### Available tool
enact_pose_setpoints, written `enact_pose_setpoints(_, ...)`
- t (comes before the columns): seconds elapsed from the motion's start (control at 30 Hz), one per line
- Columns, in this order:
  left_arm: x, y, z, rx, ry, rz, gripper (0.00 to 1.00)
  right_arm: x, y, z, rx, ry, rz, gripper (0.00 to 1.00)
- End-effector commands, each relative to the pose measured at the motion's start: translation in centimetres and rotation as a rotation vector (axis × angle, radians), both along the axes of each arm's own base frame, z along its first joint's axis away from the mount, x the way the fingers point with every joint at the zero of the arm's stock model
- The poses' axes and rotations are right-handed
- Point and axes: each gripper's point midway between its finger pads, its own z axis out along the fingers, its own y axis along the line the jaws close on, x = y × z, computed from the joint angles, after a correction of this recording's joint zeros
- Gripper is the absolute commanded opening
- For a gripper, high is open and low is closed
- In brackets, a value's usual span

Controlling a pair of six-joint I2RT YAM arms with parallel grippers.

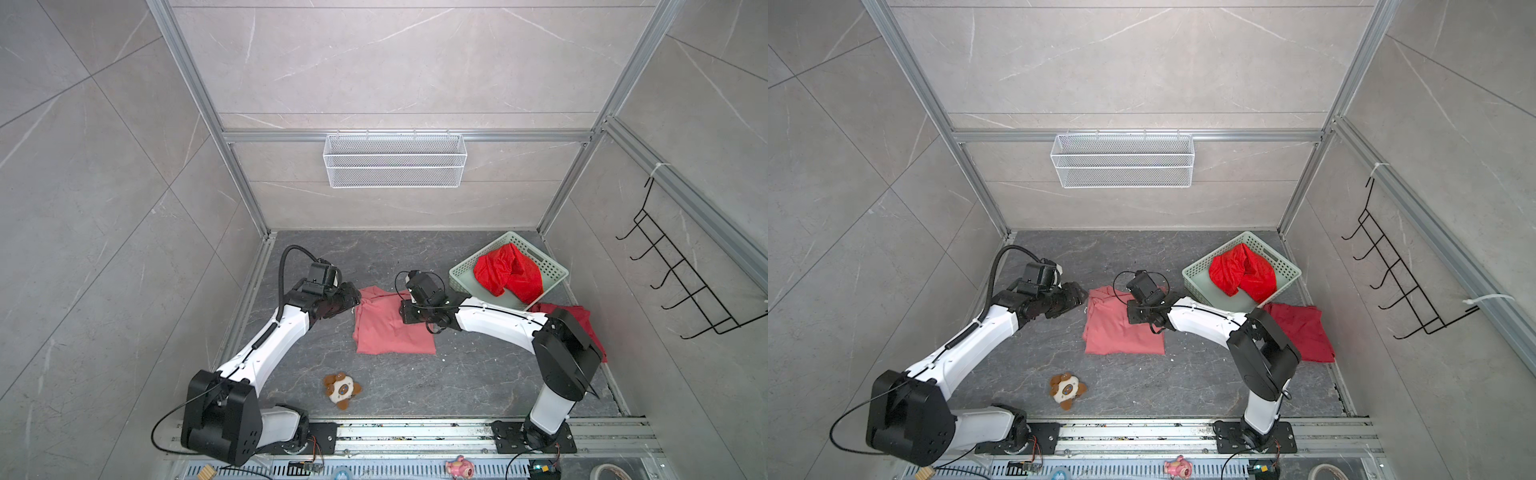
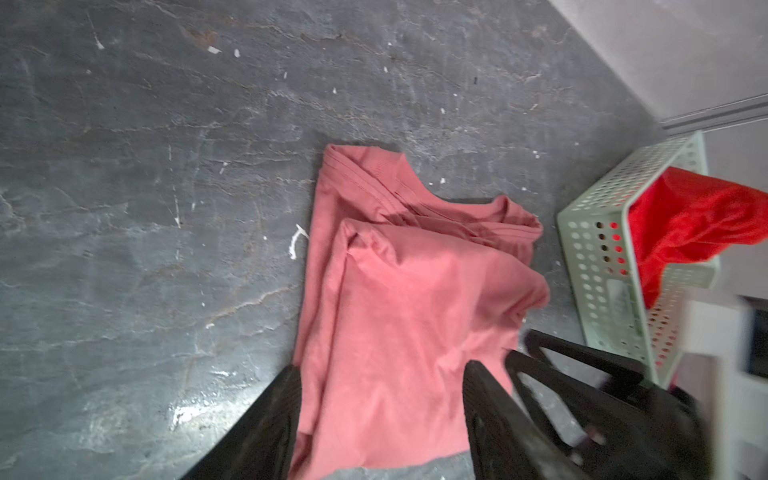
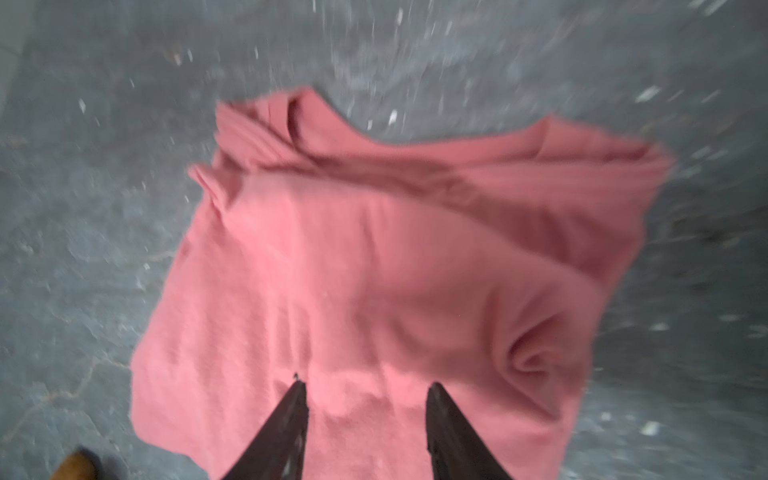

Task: Fold and stack the t-shirts
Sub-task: 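Release the fold and move both grippers to the bundle's near edge, then grasp the near edge of the folded pink bundle with both grippers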

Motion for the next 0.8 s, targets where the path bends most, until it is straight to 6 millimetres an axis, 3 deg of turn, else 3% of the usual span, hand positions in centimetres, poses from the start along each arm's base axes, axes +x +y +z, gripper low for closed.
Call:
enact_pose_setpoints(0.0, 2.2, 0.0, -0.2, 0.082, -0.059, -0.050, 0.64, 1.3, -1.6, 3.1, -0.039, -0.094, -0.078, 0.55)
enact_pose_setpoints(0.13, 3.1, -1.7, -1.6, 0.044, -0.034, -0.120, 0.64, 2.3, -3.6, 2.4, -0.095, -0.083, -0.140, 0.59)
enact_pose_setpoints(0.37, 4.3, -3.3, -3.9, -0.006, -0.007, -0.159, 0.62, 3.7, -5.2, -0.2, -0.106, -0.043, -0.194, 0.62)
enact_pose_setpoints(0.77, 5.7, -4.5, -6.8, -0.053, 0.037, -0.158, 0.59, 4.7, -4.8, -4.4, -0.070, 0.049, -0.222, 0.62)
